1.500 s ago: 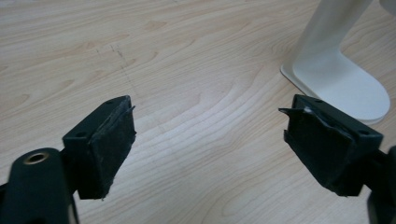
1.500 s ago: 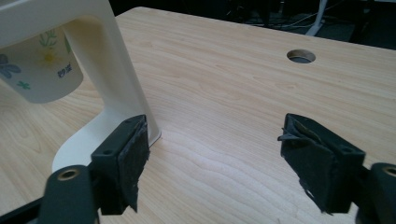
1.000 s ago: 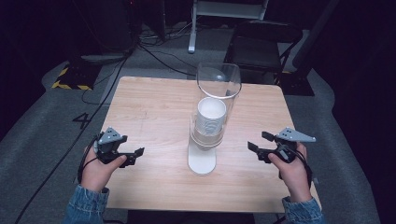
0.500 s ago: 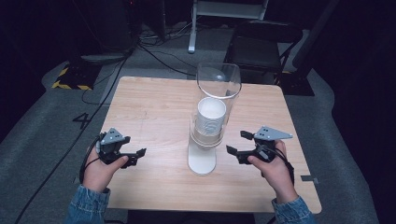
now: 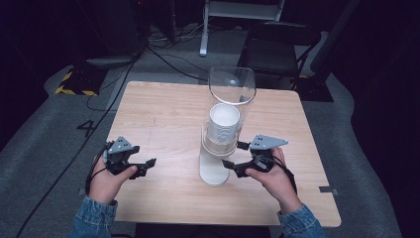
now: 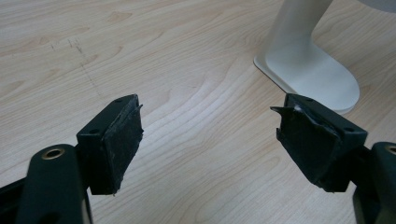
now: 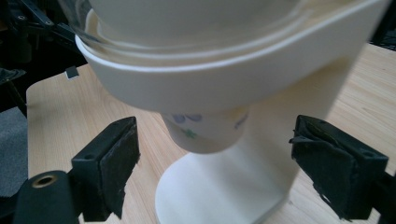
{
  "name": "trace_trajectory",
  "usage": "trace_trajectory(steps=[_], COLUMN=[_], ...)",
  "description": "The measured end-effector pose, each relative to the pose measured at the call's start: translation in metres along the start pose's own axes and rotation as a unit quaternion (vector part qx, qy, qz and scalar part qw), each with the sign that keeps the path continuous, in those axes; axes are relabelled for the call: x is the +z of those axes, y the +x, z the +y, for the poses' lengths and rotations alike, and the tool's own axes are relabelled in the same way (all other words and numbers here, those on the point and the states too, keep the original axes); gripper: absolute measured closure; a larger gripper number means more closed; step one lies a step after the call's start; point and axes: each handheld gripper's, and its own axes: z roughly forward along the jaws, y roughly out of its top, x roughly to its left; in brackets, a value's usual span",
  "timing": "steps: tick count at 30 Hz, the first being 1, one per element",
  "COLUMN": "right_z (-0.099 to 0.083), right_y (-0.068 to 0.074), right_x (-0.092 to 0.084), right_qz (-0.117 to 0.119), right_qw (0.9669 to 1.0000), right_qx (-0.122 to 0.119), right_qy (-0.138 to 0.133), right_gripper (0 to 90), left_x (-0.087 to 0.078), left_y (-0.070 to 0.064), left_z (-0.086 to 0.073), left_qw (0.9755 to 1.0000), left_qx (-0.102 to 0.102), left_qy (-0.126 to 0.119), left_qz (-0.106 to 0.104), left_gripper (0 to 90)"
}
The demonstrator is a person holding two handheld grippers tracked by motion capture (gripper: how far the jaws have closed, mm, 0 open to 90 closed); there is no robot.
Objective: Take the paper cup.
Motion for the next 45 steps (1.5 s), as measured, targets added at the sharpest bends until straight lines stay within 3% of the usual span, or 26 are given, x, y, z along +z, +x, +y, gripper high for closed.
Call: trace_trajectory(steps=[11,13,16,23,45], right_z=[0.007,0.007,0.007,0.004,-0.006], right_y=[0.007,0.008,0.009,0.011,0.011], right_x=[0.034,0.038,0.04,0.042,0.046], right_qz=[0.005,0.001,-0.004,-0.025,-0.026], right_qw=[0.9997,0.9989,0.998,0.9968,0.9969], right_qx=[0.005,0.009,-0.001,-0.026,-0.02], right_qy=[-0.023,-0.047,-0.063,-0.072,-0.072], right_gripper=[17.1,19.1,22.7,29.3,31.7], left_x=[0.002,0.003,0.004,0.004,0.005], left_y=[0.0,0.0,0.0,-0.001,-0.001], left_z=[-0.001,-0.001,-0.001,-0.001,-0.002], left_qw=[1.0,1.0,1.0,1.0,0.9999], left_qx=[0.002,0.006,0.006,0.008,0.011], left_qy=[-0.001,0.0,0.001,0.001,0.005], left_qz=[0.0,0.002,0.0,-0.001,-0.004], left_gripper=[21.6,21.6,21.6,21.6,21.6])
